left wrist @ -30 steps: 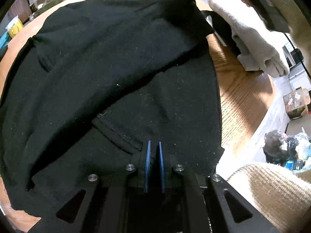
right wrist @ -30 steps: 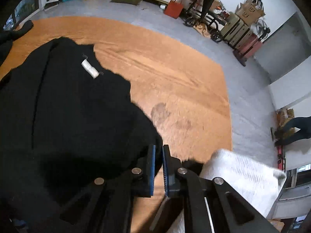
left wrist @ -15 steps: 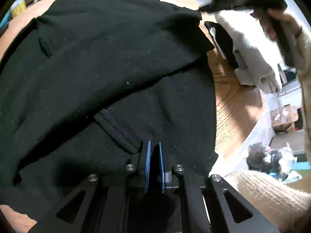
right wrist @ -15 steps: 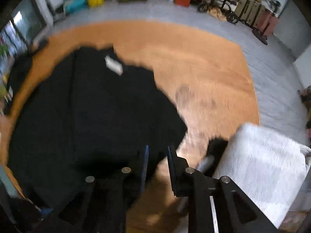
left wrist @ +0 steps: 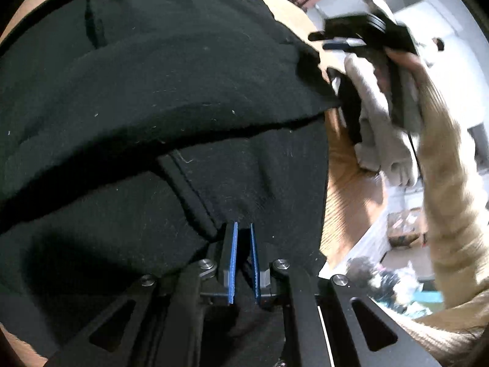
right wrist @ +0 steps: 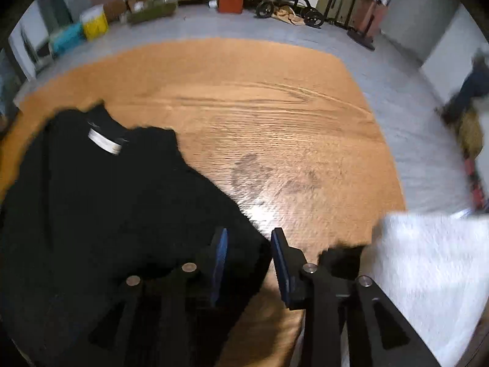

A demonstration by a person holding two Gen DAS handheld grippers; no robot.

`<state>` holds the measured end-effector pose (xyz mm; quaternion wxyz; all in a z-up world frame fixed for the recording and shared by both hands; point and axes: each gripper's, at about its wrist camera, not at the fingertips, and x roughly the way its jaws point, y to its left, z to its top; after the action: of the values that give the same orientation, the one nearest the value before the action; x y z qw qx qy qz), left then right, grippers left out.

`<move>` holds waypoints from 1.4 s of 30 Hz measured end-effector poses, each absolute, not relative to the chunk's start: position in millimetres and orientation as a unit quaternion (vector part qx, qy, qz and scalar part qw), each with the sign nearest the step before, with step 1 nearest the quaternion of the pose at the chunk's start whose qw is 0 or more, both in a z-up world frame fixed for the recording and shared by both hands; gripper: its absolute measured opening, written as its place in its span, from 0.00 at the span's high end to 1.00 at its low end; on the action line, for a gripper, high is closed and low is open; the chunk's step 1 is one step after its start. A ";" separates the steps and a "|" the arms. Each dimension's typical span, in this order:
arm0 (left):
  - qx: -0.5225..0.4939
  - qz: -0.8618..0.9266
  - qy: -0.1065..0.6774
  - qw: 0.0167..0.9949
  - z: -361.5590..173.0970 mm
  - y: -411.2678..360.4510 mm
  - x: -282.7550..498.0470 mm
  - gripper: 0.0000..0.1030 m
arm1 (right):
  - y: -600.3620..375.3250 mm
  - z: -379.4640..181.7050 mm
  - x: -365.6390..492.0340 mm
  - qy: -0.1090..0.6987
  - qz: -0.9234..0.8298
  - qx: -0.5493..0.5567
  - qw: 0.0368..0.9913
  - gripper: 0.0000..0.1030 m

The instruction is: Fold clothes

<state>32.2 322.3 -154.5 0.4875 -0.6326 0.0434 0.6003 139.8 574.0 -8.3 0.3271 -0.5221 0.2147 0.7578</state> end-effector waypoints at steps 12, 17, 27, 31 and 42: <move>-0.579 0.679 0.017 0.450 -112.7 289.5 41.2 0.69 | 473.8 -42.8 178.9 0.182 0.762 -0.574 0.237 0.50; -0.579 0.686 0.017 0.440 -107.5 280.3 35.7 0.67 | 502.2 -10.1 186.7 0.255 0.759 -0.547 0.243 0.46; -0.625 0.702 -0.004 0.343 -112.2 242.3 -1.1 0.67 | 572.9 -42.6 146.0 0.281 0.713 -0.573 0.290 0.52; -0.618 0.726 0.001 0.301 -107.0 221.3 -9.7 0.67 | 579.0 -40.5 143.4 0.286 0.718 -0.557 0.304 0.53; -0.615 0.723 -0.054 0.311 -98.2 206.5 -23.5 0.67 | 502.3 -35.0 189.2 0.308 0.752 -0.546 0.203 0.39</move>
<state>-23.5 206.5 -98.2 0.3109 -0.6151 -0.0536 0.7226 189.2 502.3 -35.0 0.2031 -0.5464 0.3082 0.7518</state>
